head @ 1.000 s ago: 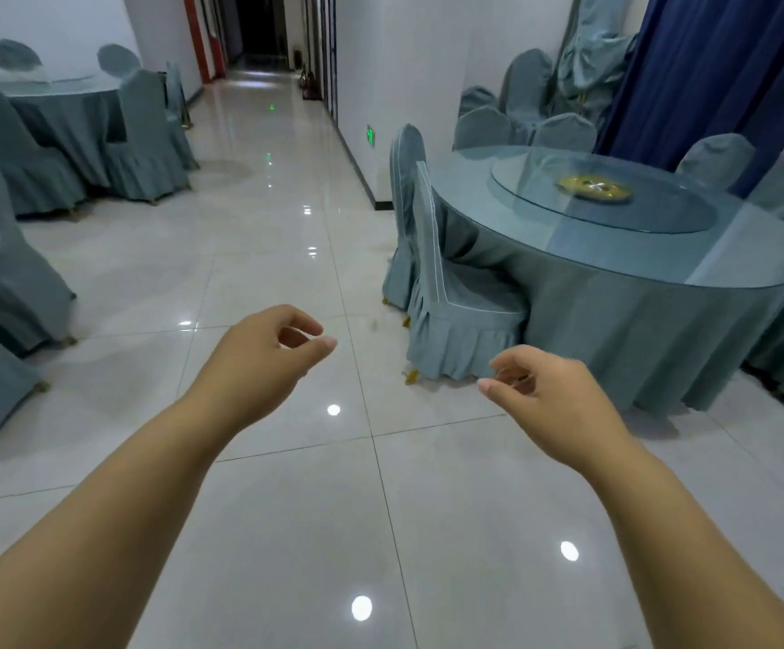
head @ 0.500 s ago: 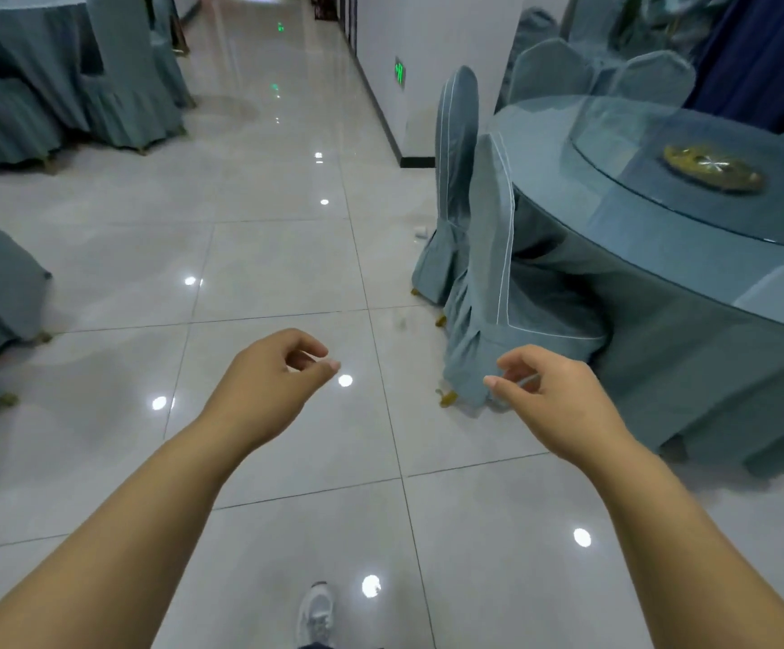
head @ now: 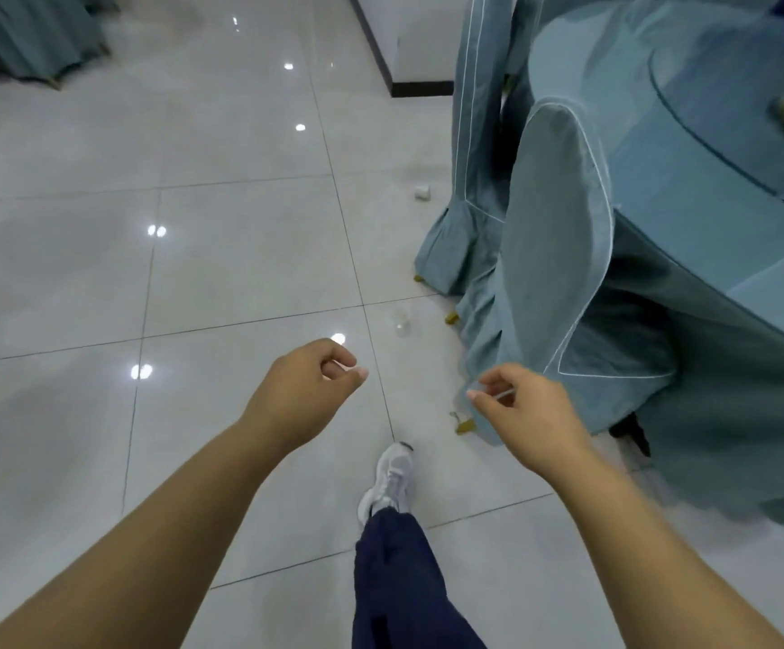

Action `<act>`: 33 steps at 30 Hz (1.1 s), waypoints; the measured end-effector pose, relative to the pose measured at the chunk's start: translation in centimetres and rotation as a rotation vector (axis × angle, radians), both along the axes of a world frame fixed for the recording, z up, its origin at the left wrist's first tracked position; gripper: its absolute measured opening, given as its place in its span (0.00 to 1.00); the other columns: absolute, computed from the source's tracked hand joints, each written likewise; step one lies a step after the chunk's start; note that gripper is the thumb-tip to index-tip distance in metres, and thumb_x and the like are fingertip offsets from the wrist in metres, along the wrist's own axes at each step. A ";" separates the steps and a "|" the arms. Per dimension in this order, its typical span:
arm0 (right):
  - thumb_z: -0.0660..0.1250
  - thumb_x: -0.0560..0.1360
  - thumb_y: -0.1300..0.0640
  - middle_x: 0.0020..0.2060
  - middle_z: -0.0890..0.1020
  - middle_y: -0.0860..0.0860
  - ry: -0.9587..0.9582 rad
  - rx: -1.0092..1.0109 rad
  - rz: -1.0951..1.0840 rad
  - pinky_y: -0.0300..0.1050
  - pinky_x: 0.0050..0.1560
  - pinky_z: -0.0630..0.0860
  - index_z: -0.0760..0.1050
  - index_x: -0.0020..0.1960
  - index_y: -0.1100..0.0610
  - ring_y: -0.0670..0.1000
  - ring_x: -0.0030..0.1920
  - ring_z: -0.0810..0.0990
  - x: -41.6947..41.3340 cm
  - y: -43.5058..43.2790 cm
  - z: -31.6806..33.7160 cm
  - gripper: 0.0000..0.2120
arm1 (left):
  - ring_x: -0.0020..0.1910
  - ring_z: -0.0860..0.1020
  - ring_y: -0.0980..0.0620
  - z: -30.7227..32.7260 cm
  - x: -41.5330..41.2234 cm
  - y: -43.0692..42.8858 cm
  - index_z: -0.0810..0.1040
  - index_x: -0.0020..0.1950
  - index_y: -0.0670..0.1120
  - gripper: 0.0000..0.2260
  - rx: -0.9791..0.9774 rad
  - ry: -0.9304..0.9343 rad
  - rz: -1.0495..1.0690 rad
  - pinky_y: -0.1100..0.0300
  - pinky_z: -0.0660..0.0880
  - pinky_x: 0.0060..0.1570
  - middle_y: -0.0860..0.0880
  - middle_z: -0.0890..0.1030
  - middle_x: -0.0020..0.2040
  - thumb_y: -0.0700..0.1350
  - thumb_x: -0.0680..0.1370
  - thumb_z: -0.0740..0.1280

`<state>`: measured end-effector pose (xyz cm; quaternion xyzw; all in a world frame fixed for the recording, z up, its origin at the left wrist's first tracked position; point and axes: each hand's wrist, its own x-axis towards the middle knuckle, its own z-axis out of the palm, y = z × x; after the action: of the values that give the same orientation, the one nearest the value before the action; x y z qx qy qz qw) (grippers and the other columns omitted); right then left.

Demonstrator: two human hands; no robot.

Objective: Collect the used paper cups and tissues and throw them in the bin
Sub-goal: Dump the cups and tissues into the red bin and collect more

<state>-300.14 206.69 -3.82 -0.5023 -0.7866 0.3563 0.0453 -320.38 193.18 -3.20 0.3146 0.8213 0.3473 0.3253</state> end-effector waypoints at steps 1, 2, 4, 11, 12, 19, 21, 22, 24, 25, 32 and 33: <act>0.68 0.75 0.49 0.44 0.80 0.44 -0.003 -0.004 -0.003 0.42 0.46 0.74 0.77 0.53 0.52 0.46 0.44 0.78 -1.8 2.3 -1.6 0.09 | 0.44 0.79 0.54 -1.2 -1.7 2.4 0.77 0.50 0.51 0.07 -0.011 0.011 0.006 0.62 0.71 0.37 0.54 0.79 0.43 0.53 0.76 0.67; 0.68 0.75 0.49 0.45 0.80 0.44 -0.016 -0.006 -0.002 0.43 0.48 0.74 0.77 0.53 0.52 0.47 0.45 0.78 -3.6 4.6 -3.1 0.09 | 0.44 0.79 0.54 -2.3 -3.3 4.7 0.77 0.51 0.52 0.07 -0.028 0.017 0.019 0.63 0.71 0.37 0.54 0.79 0.44 0.53 0.76 0.67; 0.67 0.76 0.49 0.47 0.80 0.45 -0.051 -0.014 0.014 0.41 0.47 0.72 0.77 0.54 0.52 0.48 0.47 0.78 -7.4 9.3 -5.8 0.10 | 0.44 0.78 0.55 -4.4 -6.6 9.3 0.77 0.52 0.52 0.07 -0.057 0.009 0.053 0.64 0.70 0.37 0.55 0.79 0.46 0.53 0.77 0.66; 0.66 0.76 0.49 0.50 0.80 0.47 -0.157 -0.095 0.064 0.42 0.47 0.74 0.76 0.55 0.53 0.48 0.47 0.77 -18.3 22.1 -13.5 0.10 | 0.45 0.77 0.55 -11.5 -16.1 21.3 0.76 0.52 0.53 0.06 -0.149 -0.056 0.081 0.64 0.70 0.37 0.56 0.78 0.46 0.52 0.77 0.66; 0.66 0.76 0.49 0.50 0.79 0.47 -0.177 -0.107 0.067 0.42 0.47 0.74 0.76 0.55 0.53 0.48 0.47 0.77 -19.5 23.5 -14.9 0.10 | 0.46 0.77 0.56 -12.8 -17.3 22.7 0.76 0.51 0.53 0.05 -0.161 -0.065 0.085 0.64 0.70 0.37 0.57 0.78 0.46 0.52 0.77 0.66; 0.65 0.77 0.49 0.53 0.79 0.47 -0.274 -0.133 0.055 0.42 0.46 0.74 0.75 0.56 0.52 0.48 0.48 0.77 -27.6 31.6 -31.2 0.11 | 0.42 0.75 0.61 -27.9 -25.0 32.4 0.74 0.52 0.55 0.05 -0.249 -0.076 -0.028 0.67 0.70 0.37 0.60 0.76 0.44 0.53 0.78 0.64; 0.65 0.77 0.49 0.56 0.78 0.47 -0.297 -0.132 0.054 0.41 0.47 0.72 0.73 0.60 0.52 0.49 0.52 0.77 -29.7 33.7 -37.2 0.13 | 0.43 0.74 0.62 -33.6 -27.1 35.1 0.73 0.53 0.55 0.06 -0.270 -0.050 -0.089 0.65 0.71 0.39 0.60 0.76 0.44 0.53 0.78 0.64; 0.64 0.78 0.49 0.58 0.77 0.48 -0.313 -0.126 0.052 0.40 0.48 0.71 0.72 0.62 0.52 0.49 0.54 0.77 -30.8 34.7 -40.3 0.15 | 0.43 0.75 0.62 -36.5 -28.2 36.3 0.73 0.54 0.55 0.07 -0.279 -0.041 -0.110 0.63 0.72 0.41 0.60 0.75 0.45 0.53 0.78 0.64; 0.64 0.78 0.48 0.62 0.74 0.48 -0.343 -0.123 0.044 0.41 0.50 0.71 0.70 0.66 0.51 0.50 0.58 0.75 -32.8 36.5 -46.3 0.18 | 0.44 0.75 0.60 -42.1 -30.1 38.6 0.73 0.57 0.54 0.09 -0.293 -0.019 -0.146 0.59 0.75 0.45 0.58 0.76 0.47 0.53 0.78 0.64; 0.64 0.78 0.48 0.63 0.73 0.49 -0.355 -0.129 0.039 0.42 0.52 0.71 0.68 0.68 0.51 0.51 0.60 0.74 -33.6 37.4 -49.2 0.20 | 0.45 0.75 0.59 -44.8 -31.1 39.6 0.73 0.58 0.54 0.10 -0.301 -0.003 -0.168 0.58 0.75 0.46 0.57 0.76 0.49 0.53 0.78 0.64; 0.66 0.76 0.49 0.74 0.54 0.54 -0.502 -0.090 0.120 0.49 0.67 0.65 0.51 0.76 0.53 0.57 0.71 0.58 -37.0 42.3 -66.1 0.35 | 0.48 0.75 0.55 -59.6 -35.0 44.8 0.72 0.63 0.52 0.15 -0.341 0.084 -0.292 0.60 0.71 0.47 0.55 0.74 0.53 0.53 0.77 0.65; 0.66 0.76 0.49 0.76 0.49 0.54 -0.539 -0.088 0.139 0.50 0.69 0.62 0.47 0.77 0.52 0.58 0.73 0.54 -37.2 43.0 -68.1 0.38 | 0.48 0.75 0.55 -61.4 -35.3 45.3 0.73 0.63 0.52 0.15 -0.343 0.091 -0.301 0.60 0.71 0.47 0.55 0.74 0.53 0.53 0.77 0.65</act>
<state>-337.32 249.65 -71.88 -0.5253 -0.7866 0.2459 -0.2119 -355.69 238.51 -64.58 0.3892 0.8260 0.1358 0.3845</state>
